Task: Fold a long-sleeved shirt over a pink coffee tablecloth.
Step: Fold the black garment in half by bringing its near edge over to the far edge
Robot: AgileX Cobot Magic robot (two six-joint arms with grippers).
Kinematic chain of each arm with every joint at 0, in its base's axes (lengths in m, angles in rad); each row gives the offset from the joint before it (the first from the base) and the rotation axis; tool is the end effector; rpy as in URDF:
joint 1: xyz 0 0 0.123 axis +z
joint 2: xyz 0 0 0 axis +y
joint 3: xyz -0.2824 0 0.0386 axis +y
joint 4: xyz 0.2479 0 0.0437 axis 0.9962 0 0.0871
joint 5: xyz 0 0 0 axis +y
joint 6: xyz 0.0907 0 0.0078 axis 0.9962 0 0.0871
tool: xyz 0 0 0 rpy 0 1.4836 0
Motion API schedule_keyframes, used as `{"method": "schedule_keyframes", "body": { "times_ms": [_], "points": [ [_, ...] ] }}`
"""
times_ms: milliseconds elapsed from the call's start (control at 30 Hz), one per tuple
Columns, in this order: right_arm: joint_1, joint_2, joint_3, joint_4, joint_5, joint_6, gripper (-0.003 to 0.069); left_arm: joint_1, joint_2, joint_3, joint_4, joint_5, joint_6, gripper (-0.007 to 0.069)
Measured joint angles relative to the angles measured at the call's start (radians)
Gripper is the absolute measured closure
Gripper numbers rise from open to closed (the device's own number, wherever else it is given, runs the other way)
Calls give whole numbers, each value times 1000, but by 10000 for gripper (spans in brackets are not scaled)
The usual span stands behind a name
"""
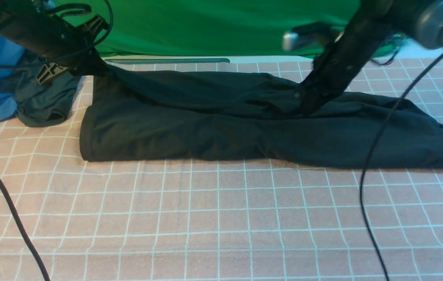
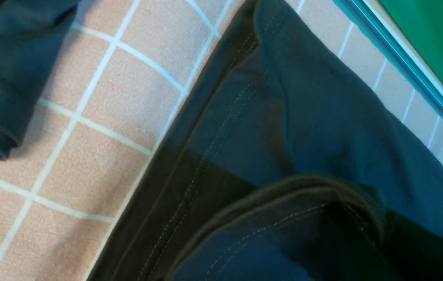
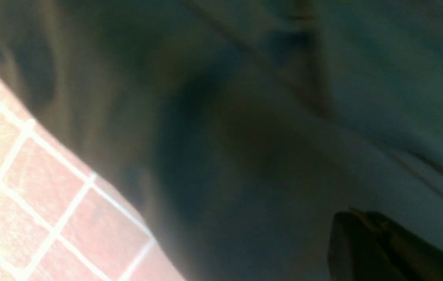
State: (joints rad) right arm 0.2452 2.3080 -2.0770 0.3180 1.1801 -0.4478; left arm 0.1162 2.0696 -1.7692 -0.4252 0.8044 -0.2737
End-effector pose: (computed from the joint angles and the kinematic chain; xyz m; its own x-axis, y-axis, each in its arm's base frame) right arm 0.4713 0.1451 0.2078 -0.7906 -0.5111 -0.3372 -0.5873 0.7888 0.1813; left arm 0.4677 0.0273 0.2491 -0.7172 -0.6089 -0.3388 -0.4011 0.7583 -0.5139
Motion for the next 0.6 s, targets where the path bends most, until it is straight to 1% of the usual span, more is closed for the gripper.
{"method": "schedule_keyframes", "body": {
  "times_ms": [133,367,467,500,600],
  "points": [
    [28,39,0,1,-59,-2,620,0,0,0,0,1,0,578],
    [32,96,0,0,-155,10,620,0,0,0,0,6,-1,578],
    [32,103,0,-13,-258,23,620,0,0,0,0,6,-1,578],
    [32,103,0,-15,-267,24,620,0,0,0,0,6,-1,578],
    [32,119,0,-105,-467,50,620,0,0,0,0,7,-1,578]
  ]
}}
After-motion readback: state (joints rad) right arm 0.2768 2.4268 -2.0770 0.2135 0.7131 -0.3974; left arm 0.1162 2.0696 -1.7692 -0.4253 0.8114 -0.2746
